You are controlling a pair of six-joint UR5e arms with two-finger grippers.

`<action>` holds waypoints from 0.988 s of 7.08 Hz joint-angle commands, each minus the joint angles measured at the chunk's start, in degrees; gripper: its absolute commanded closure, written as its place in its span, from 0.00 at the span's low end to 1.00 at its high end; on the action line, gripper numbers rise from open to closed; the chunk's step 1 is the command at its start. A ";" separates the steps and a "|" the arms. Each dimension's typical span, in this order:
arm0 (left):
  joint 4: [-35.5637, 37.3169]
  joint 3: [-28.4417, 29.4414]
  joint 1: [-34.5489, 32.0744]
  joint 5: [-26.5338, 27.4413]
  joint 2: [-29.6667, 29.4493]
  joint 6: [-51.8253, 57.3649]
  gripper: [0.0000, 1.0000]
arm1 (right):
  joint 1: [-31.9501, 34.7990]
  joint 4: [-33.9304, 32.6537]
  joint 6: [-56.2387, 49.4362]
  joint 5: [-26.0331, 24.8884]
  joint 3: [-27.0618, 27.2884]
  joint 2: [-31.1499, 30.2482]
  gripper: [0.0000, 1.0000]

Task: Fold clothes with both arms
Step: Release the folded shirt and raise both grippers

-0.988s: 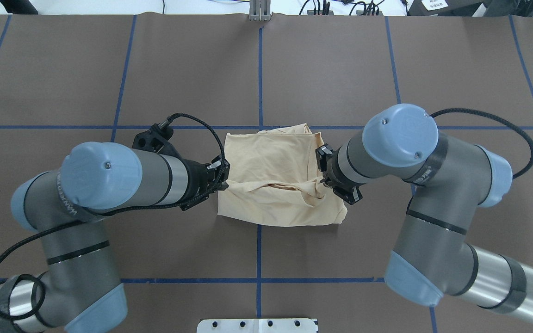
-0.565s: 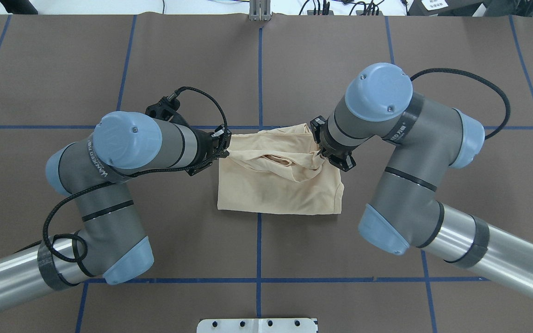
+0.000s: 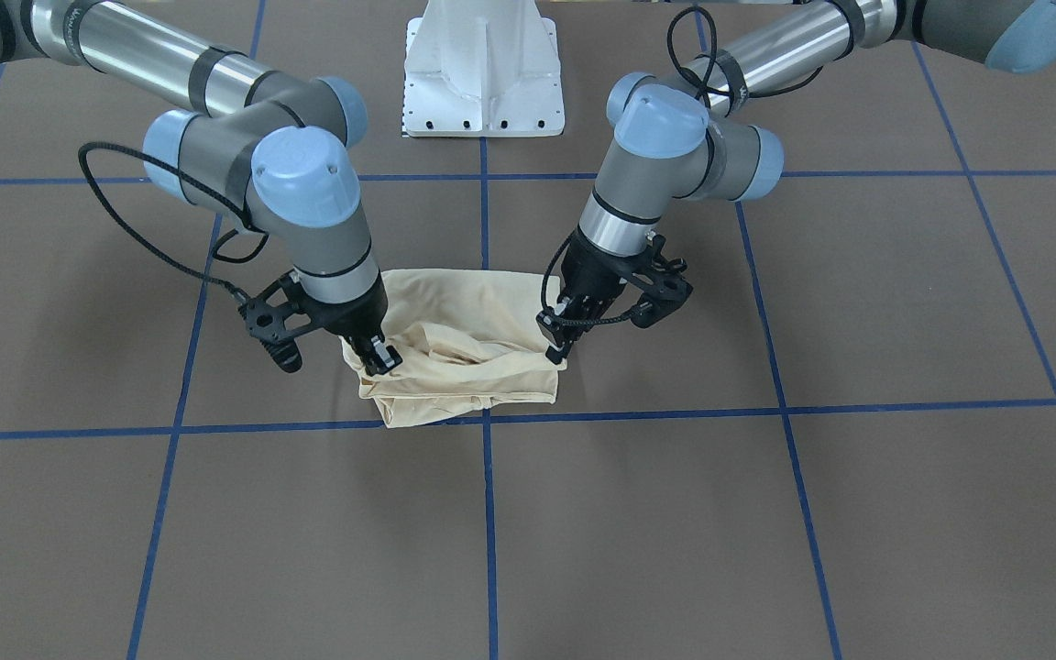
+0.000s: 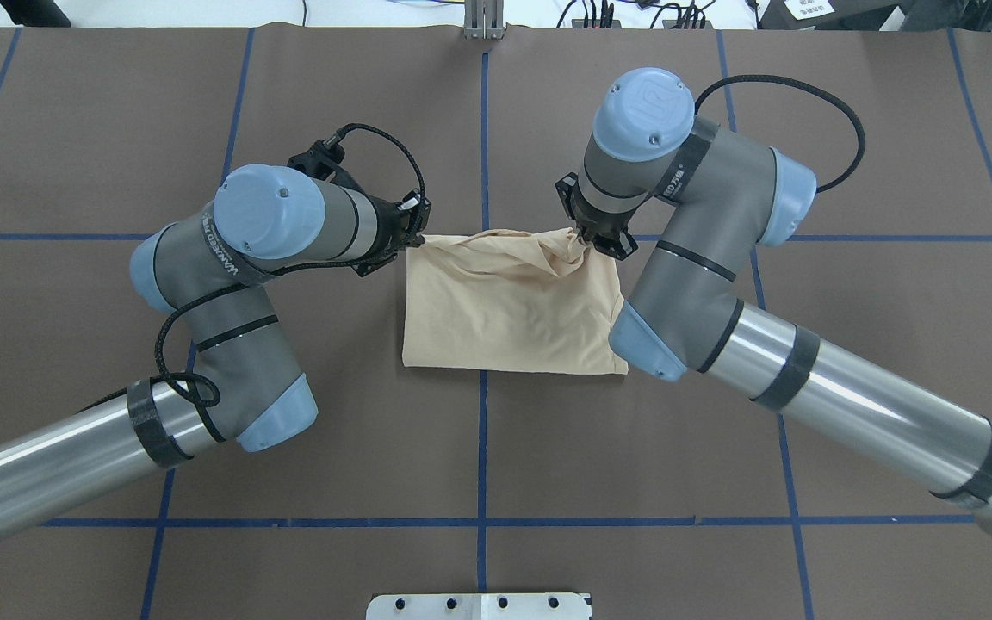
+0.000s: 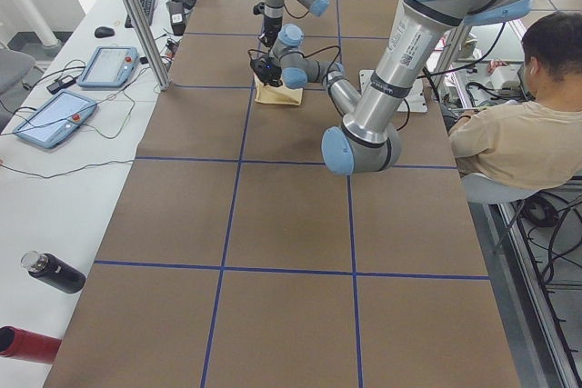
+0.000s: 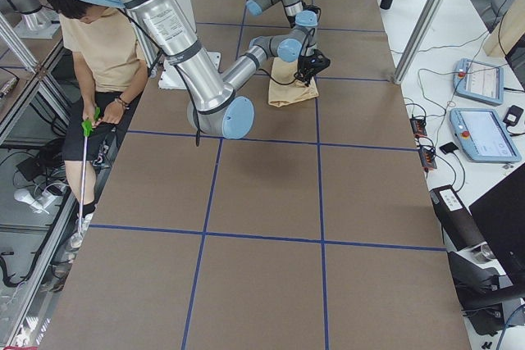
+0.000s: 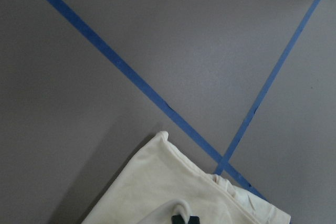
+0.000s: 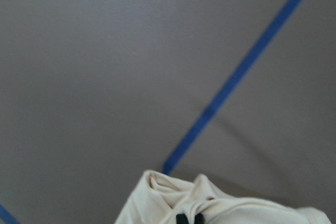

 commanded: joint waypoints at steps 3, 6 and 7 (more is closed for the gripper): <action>-2.86 4.27 -4.72 -0.10 -0.56 6.67 0.00 | 8.01 5.40 -12.49 3.16 -11.21 4.34 0.00; -2.16 -0.09 -7.18 -4.02 2.31 18.47 0.00 | 12.76 4.71 -22.65 5.56 -4.56 -3.29 0.00; -1.99 -5.17 -9.72 -8.06 7.30 26.02 0.00 | 14.87 3.83 -28.35 5.73 -1.05 -6.89 0.00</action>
